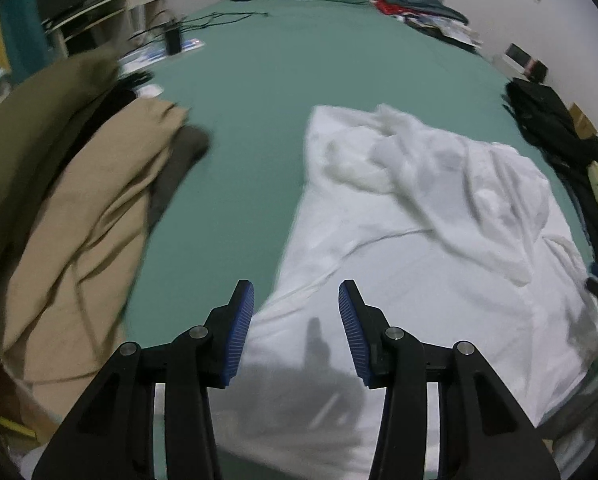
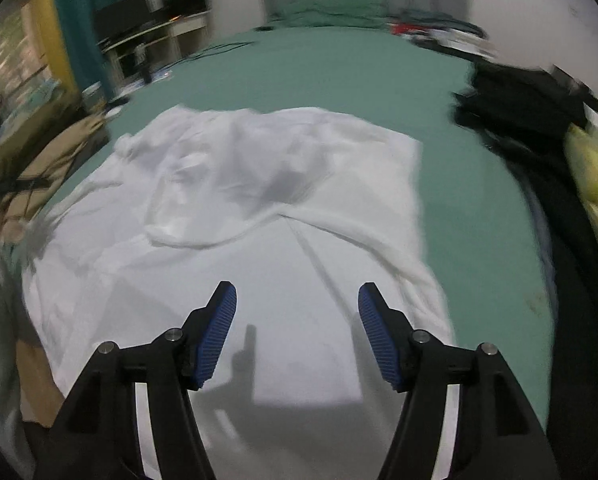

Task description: Fold large clothes

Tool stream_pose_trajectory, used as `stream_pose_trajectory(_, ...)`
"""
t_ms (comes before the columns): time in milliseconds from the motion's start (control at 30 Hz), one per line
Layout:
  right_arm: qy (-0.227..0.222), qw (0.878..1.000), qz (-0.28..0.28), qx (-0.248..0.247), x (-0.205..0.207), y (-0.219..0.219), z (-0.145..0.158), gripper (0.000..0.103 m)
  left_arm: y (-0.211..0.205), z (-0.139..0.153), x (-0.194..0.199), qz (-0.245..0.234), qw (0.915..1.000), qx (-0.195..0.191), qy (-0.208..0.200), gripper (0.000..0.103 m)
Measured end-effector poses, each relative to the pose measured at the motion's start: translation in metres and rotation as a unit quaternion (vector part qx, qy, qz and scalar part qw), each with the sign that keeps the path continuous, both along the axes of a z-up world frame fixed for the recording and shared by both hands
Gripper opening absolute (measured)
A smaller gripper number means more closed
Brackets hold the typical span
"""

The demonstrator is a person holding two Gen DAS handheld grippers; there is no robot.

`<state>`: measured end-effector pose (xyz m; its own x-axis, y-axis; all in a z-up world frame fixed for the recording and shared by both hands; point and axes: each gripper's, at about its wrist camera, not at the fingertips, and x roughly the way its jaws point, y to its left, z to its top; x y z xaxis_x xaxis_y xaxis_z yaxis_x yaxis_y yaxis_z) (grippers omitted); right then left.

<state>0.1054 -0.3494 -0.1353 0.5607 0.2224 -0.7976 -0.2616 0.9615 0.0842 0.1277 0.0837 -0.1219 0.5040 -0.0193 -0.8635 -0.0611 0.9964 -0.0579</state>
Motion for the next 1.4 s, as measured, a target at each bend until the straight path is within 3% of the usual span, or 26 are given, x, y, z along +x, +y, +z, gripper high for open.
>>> stream_pose_trajectory(300, 0.026, 0.990, -0.136, 0.019, -0.033, -0.070, -0.002, 0.065, 0.040, -0.020, -0.029, 0.040, 0.9991, 0.006, 0.015, 0.049)
stream_pose_trajectory(400, 0.049, 0.984, -0.170, 0.010, -0.044, -0.092, -0.012, 0.066, 0.048, -0.025, -0.037, 0.037, 0.9991, -0.009, 0.015, 0.058)
stream_pose_trajectory(500, 0.069, 0.977, -0.199, 0.015, -0.053, -0.105, -0.020, 0.066, 0.052, -0.033, -0.044, 0.024, 0.9989, -0.034, 0.024, 0.060)
stream_pose_trajectory(633, 0.102, 0.974, -0.198, 0.039, -0.060, -0.107, -0.028, 0.066, 0.051, -0.040, -0.048, 0.011, 0.9974, -0.059, 0.039, 0.061)
stream_pose_trajectory(767, 0.105, 0.978, -0.177, 0.023, -0.067, -0.092, -0.029, 0.066, 0.040, -0.051, -0.052, -0.028, 0.9941, -0.078, 0.069, 0.065)
stream_pose_trajectory(833, 0.106, 0.980, -0.168, 0.007, -0.067, -0.085, -0.032, 0.065, 0.032, -0.059, -0.053, -0.046, 0.9929, -0.065, 0.088, 0.066)
stream_pose_trajectory(867, 0.106, 0.981, -0.161, 0.000, -0.066, -0.081, -0.032, 0.063, 0.030, -0.061, -0.054, -0.048, 0.9931, -0.058, 0.090, 0.066)
stream_pose_trajectory(933, 0.104, 0.983, -0.148, -0.004, -0.066, -0.073, -0.034, 0.039, 0.029, -0.062, -0.053, -0.046, 0.9932, -0.053, 0.093, 0.066)
stream_pose_trajectory(1033, 0.104, 0.986, -0.130, 0.004, -0.070, -0.064, -0.034, 0.020, 0.030, -0.052, -0.054, -0.027, 0.9971, -0.020, 0.069, 0.066)
stream_pose_trajectory(1133, 0.102, 0.986, -0.128, 0.016, -0.072, -0.063, -0.034, 0.010, 0.036, -0.034, -0.057, -0.026, 0.9989, -0.029, 0.027, 0.066)
stream_pose_trajectory(1200, 0.100, 0.987, -0.126, 0.019, -0.074, -0.062, -0.034, 0.008, 0.040, -0.029, -0.053, -0.028, 0.9993, -0.014, 0.018, 0.066)
stream_pose_trajectory(1267, 0.099, 0.987, -0.128, 0.023, -0.073, -0.062, -0.033, 0.006, 0.049, -0.038, -0.043, -0.016, 0.9991, -0.010, 0.037, 0.066)
stream_pose_trajectory(1367, 0.096, 0.986, -0.133, 0.032, -0.074, -0.062, -0.031, 0.006, 0.061, -0.064, -0.031, -0.001, 0.9937, -0.034, 0.107, 0.067)
stream_pose_trajectory(1400, 0.095, 0.986, -0.134, 0.036, -0.075, -0.062, -0.030, 0.006, 0.060, -0.063, -0.030, -0.002, 0.9940, -0.032, 0.104, 0.068)
